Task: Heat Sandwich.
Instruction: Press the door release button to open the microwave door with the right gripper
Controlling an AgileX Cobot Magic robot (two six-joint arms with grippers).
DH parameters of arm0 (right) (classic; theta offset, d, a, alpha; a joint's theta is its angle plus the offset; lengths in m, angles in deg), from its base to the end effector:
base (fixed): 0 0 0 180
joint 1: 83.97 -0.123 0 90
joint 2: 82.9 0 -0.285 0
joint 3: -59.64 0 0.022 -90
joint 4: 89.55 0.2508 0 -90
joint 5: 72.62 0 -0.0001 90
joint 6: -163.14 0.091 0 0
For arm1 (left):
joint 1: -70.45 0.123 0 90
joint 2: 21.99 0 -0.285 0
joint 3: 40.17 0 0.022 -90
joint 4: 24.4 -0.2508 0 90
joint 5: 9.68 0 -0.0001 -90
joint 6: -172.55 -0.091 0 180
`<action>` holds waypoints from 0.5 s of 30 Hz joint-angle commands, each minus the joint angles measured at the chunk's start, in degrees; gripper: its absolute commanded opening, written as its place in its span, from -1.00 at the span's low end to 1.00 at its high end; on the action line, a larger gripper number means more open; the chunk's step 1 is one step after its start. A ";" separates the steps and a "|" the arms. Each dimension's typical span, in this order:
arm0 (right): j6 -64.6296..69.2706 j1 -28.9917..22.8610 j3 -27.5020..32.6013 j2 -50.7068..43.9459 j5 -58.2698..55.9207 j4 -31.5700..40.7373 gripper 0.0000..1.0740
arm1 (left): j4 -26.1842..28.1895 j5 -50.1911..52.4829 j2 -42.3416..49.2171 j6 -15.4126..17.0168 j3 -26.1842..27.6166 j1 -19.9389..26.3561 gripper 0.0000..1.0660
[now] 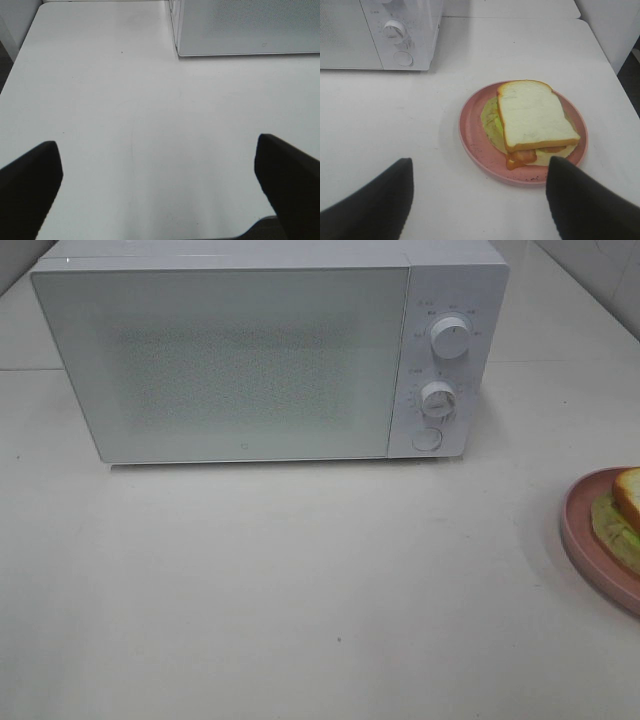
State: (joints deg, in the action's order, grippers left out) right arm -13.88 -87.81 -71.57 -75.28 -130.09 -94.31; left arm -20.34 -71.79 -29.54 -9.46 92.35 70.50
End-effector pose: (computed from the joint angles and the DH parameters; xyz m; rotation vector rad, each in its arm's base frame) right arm -0.0023 -0.0065 0.2812 -0.0140 1.9849 -0.0214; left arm -0.0088 -0.0057 0.2808 0.0402 2.0426 -0.0622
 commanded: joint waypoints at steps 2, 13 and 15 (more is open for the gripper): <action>-0.34 -0.11 0.06 -1.66 0.46 -0.23 0.35 | 0.23 0.74 1.32 -0.11 -0.06 -0.17 0.88; -0.34 -0.11 0.06 -1.60 0.46 -0.23 0.35 | 0.23 0.74 1.32 -0.11 -0.06 -0.17 0.88; -0.34 -0.11 0.06 -1.60 0.46 -0.23 0.35 | 0.23 0.74 1.32 -0.11 -0.06 -0.17 0.88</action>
State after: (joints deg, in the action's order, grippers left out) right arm -13.88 -87.81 -71.57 -75.28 -130.09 -94.31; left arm -20.34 -71.79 -29.54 -9.46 92.35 70.50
